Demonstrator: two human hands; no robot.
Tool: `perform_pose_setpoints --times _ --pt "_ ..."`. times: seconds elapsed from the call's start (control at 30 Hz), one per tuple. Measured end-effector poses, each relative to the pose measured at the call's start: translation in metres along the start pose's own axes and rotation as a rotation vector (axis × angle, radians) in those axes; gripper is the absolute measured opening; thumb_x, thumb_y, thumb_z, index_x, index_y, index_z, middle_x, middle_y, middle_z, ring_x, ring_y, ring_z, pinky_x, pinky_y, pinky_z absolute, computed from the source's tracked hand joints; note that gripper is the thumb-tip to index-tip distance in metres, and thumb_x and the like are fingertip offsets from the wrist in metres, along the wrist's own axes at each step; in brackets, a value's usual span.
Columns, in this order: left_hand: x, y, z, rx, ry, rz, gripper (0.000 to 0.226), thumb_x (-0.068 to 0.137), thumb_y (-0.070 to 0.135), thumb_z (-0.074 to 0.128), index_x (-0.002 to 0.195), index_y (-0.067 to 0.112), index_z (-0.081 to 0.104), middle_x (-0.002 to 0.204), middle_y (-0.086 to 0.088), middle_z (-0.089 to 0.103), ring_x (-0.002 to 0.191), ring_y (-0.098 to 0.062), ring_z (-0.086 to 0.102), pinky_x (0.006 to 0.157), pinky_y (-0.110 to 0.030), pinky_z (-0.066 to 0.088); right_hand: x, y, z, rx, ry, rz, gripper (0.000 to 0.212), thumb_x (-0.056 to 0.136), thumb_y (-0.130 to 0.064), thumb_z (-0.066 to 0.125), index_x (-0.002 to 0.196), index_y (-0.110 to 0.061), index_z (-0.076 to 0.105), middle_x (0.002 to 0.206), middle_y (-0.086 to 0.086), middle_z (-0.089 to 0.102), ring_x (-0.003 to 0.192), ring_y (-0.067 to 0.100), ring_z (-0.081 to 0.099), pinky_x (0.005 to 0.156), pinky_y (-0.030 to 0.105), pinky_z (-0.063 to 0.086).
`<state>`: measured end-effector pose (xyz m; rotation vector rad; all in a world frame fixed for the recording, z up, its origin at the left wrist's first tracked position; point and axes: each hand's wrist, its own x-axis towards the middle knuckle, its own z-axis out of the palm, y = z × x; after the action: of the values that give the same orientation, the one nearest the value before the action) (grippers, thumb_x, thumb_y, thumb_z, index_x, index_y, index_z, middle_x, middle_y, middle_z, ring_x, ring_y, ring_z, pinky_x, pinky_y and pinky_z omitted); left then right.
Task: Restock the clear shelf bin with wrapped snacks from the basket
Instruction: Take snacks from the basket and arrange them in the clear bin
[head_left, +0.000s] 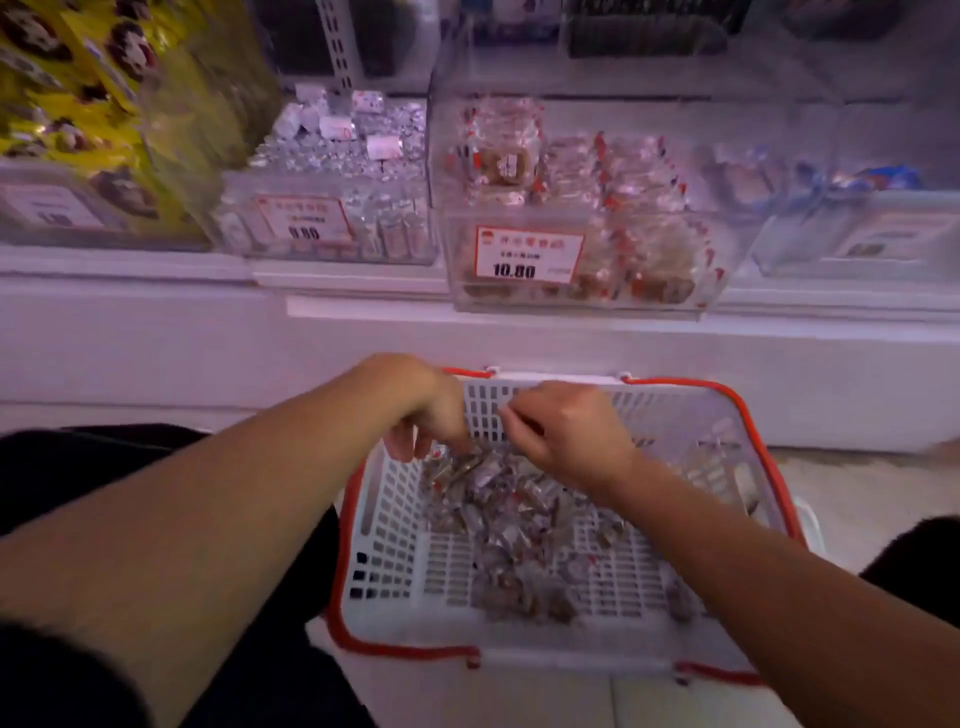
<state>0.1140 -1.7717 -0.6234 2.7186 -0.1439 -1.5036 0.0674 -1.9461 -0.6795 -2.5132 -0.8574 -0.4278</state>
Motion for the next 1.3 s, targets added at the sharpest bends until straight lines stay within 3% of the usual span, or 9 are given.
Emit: perform_pose_setpoints --times 0.1,0.17,0.37,0.53,0.73,0.83,1.1,1.2,1.3 --pt "0.049 -0.005 0.052 0.149 0.109 0.017 0.045 0.098 0.04 0.055 0.126 0.004 0.061 0.12 -0.013 0.062 0.092 -0.026 0.06 0.07 -0.024 0.047 -0.081 0.061 0.057 0.003 -0.482 0.513 0.025 0.09 -0.037 0.055 0.107 -0.021 0.063 0.109 0.007 0.068 0.102 0.03 0.065 0.076 0.033 0.05" --pt "0.084 -0.014 0.085 0.007 0.16 0.001 0.05 0.098 0.042 0.056 0.132 0.006 0.057 0.131 -0.016 0.058 0.11 -0.031 0.058 0.085 -0.031 0.046 -0.138 0.093 0.076 0.001 -0.659 0.781 0.056 0.086 -0.037 0.063 0.135 -0.015 0.049 0.138 0.013 0.052 0.127 0.033 0.051 0.098 0.037 0.047" --pt "0.178 -0.016 0.143 -0.694 0.27 -0.116 0.092 0.088 0.035 0.072 0.156 0.012 0.015 0.158 -0.017 0.025 0.136 -0.038 0.04 0.108 -0.043 0.043 -0.177 0.143 0.103 0.035 -0.411 1.067 0.091 0.067 -0.038 0.083 0.142 -0.016 0.038 0.131 0.018 0.047 0.114 0.038 0.055 0.096 0.037 0.048" --pt "0.225 -0.003 0.145 -0.859 0.33 -0.351 0.119 0.085 0.021 0.078 0.154 0.012 -0.019 0.165 -0.013 -0.012 0.149 -0.036 0.015 0.115 -0.038 0.03 -0.156 0.174 0.134 0.138 -0.468 1.28 0.098 0.062 -0.052 0.084 0.138 -0.016 0.034 0.137 0.016 0.047 0.126 0.038 0.046 0.106 0.047 0.041" --pt "0.241 -0.004 0.154 -0.79 0.5 -0.376 0.061 0.086 0.004 0.069 0.141 0.006 0.043 0.143 -0.021 0.042 0.124 -0.037 0.049 0.1 -0.039 0.047 -0.154 0.18 0.153 0.044 -0.496 1.237 0.078 0.069 -0.053 0.077 0.131 -0.026 0.038 0.127 0.019 0.05 0.114 0.041 0.053 0.095 0.042 0.047" --pt "0.241 -0.002 0.158 -0.681 0.527 -0.306 0.058 0.092 0.019 0.066 0.142 0.011 0.038 0.144 -0.02 0.034 0.122 -0.037 0.046 0.098 -0.038 0.044 -0.156 0.176 0.152 0.017 -0.447 1.176 0.064 0.073 -0.05 0.075 0.122 -0.02 0.047 0.112 0.019 0.057 0.102 0.04 0.058 0.083 0.04 0.05" --pt "0.225 0.007 0.169 -0.638 0.36 -0.099 0.046 0.098 0.037 0.056 0.131 0.008 0.045 0.123 -0.017 0.06 0.11 -0.035 0.059 0.089 -0.039 0.048 -0.129 0.147 0.144 0.345 -0.453 0.995 0.022 0.086 -0.024 0.064 0.107 -0.017 0.065 0.094 0.01 0.07 0.084 0.028 0.061 0.073 0.03 0.045" --pt "0.218 0.01 0.176 -0.791 0.272 -0.051 0.029 0.097 0.039 0.059 0.1 0.01 0.06 0.106 -0.015 0.068 0.093 -0.03 0.063 0.082 -0.036 0.051 -0.119 0.132 0.14 0.65 -0.451 1.128 0.007 0.093 -0.014 0.058 0.087 -0.017 0.062 0.057 -0.004 0.061 0.061 0.023 0.053 0.055 0.024 0.046" --pt "0.206 0.003 0.18 -0.94 0.197 -0.081 0.03 0.091 0.04 0.068 0.087 0.011 0.063 0.086 -0.011 0.066 0.079 -0.027 0.065 0.079 -0.037 0.053 -0.12 0.121 0.133 0.797 -0.452 1.238 0.009 0.097 -0.022 0.057 0.089 -0.018 0.061 0.066 0.002 0.059 0.061 0.02 0.056 0.054 0.022 0.048"
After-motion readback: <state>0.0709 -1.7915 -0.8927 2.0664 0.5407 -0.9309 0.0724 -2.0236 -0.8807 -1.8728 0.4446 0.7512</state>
